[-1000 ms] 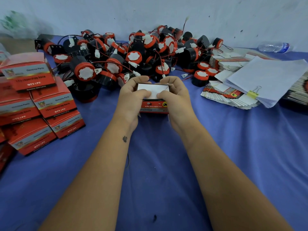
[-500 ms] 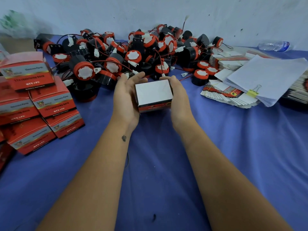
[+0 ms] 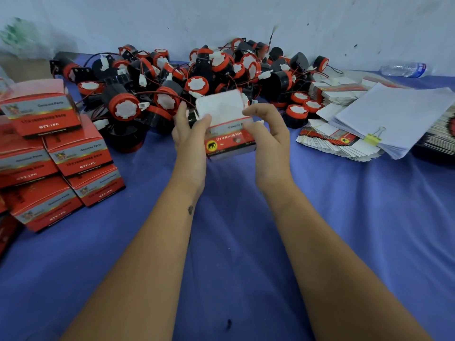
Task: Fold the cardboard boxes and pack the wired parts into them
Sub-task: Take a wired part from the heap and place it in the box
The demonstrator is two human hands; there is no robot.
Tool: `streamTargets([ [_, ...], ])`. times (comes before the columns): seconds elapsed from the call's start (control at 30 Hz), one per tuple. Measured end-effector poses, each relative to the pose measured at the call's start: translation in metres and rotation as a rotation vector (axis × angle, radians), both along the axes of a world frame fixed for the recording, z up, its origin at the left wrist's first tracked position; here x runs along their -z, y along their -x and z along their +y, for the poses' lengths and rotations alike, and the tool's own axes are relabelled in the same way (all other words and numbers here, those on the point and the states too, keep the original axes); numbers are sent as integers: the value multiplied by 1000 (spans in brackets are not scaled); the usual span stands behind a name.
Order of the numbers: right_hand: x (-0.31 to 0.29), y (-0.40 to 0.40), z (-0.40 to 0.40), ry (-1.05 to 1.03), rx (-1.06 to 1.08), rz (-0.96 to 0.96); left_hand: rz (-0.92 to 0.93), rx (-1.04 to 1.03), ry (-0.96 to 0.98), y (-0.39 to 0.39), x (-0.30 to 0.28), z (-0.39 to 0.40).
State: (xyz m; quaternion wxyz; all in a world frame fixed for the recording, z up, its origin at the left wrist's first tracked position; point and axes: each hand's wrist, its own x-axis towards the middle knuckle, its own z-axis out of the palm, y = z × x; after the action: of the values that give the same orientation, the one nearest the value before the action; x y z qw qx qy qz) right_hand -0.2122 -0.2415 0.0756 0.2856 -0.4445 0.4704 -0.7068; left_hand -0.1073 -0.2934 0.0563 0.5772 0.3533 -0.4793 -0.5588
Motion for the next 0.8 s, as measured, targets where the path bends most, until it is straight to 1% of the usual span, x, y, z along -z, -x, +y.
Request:
streamTargets([
  [0.03, 0, 1, 0, 22, -26, -25, -12, 30, -20, 1, 1, 0],
  [0.1, 1, 3, -1, 71, -106, -43, 31, 157, -85, 2, 4, -1],
  [0.13, 1, 4, -1, 79, -137, -38, 55, 186, -117, 2, 3, 0],
  [0.17, 2, 4, -2, 65, -150, -30, 57, 165, -118, 2, 2, 0],
  [0.23, 5, 5, -4, -3, -149, 4, 63, -17, -73, 0, 1, -4],
  [0.27, 9, 5, -6, -50, -140, 39, 116, -129, -81, -2, 1, -7],
  [0.37, 21, 4, -13, -231, -102, 170, 404, -416, -176, -16, -1, -18],
  [0.43, 27, 4, -16, -342, -64, 299, 563, -551, -212, -26, -2, -23],
  [0.5, 28, 2, -18, -386, -58, 440, 631, -637, -230, -30, -3, -23],
  [0.57, 27, -4, -19, -378, -59, 574, 619, -677, -233, -30, -4, -20],
  [0.63, 27, -10, -22, -364, -5, 752, 584, -698, -225, -27, -5, -17],
  [0.73, 23, -18, -34, -374, 195, 1058, 568, -700, -217, -25, -10, -14],
  [0.8, 21, -23, -45, -350, 322, 1189, 571, -709, -217, -24, -11, -13],
])
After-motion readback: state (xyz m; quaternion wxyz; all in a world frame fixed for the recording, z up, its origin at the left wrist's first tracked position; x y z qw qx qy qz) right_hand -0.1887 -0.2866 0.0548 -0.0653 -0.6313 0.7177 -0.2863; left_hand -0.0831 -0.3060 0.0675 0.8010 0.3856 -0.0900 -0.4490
